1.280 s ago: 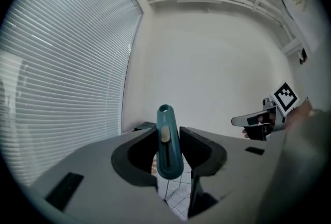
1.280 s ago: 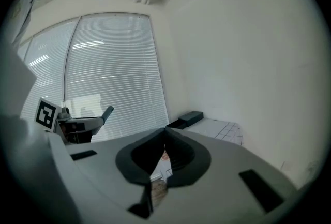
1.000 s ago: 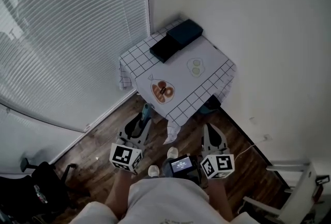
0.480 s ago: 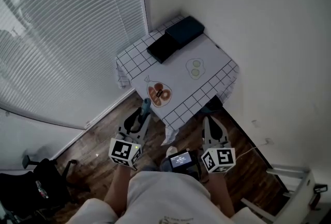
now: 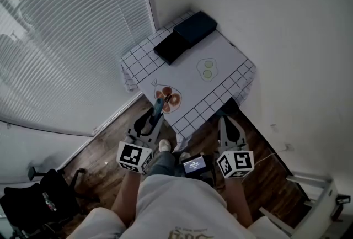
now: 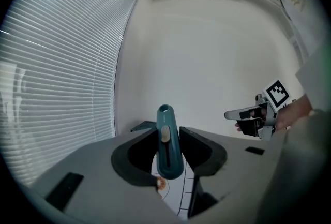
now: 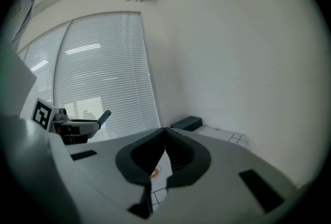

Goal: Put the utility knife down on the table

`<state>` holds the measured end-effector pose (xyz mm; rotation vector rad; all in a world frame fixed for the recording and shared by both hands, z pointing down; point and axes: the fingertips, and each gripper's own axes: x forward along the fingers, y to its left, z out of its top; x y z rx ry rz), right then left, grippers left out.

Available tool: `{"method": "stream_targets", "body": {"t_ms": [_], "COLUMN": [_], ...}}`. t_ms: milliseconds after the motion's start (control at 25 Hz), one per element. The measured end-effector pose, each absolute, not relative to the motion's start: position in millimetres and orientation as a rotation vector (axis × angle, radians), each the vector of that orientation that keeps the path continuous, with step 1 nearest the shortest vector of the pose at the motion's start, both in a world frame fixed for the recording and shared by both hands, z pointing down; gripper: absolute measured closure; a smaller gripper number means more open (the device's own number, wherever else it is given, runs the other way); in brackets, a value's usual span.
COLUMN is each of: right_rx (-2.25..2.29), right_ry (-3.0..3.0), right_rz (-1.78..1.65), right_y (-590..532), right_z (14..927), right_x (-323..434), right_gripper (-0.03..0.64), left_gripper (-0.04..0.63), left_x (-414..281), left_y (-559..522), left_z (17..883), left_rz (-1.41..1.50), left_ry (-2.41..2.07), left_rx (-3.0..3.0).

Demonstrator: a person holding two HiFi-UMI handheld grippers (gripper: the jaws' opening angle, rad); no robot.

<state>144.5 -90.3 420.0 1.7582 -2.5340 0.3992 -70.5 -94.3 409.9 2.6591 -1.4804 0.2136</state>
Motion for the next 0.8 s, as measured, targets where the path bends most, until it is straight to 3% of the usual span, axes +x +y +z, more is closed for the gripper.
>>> {"method": "stream_targets", "body": {"t_ms": [800], "right_rx": [1.736], "right_ry": [-2.408], "right_rz": [0.458], "right_y": [-152.2], "right_z": [464.4], "right_x": [136.8], "right_gripper": [0.609], "left_gripper": [0.451], "left_x": [-46.6], "left_y": [-176.0], "left_z": [472.8], "left_rz": [0.411], "left_ry": [-1.263], "left_rx": [2.685]}}
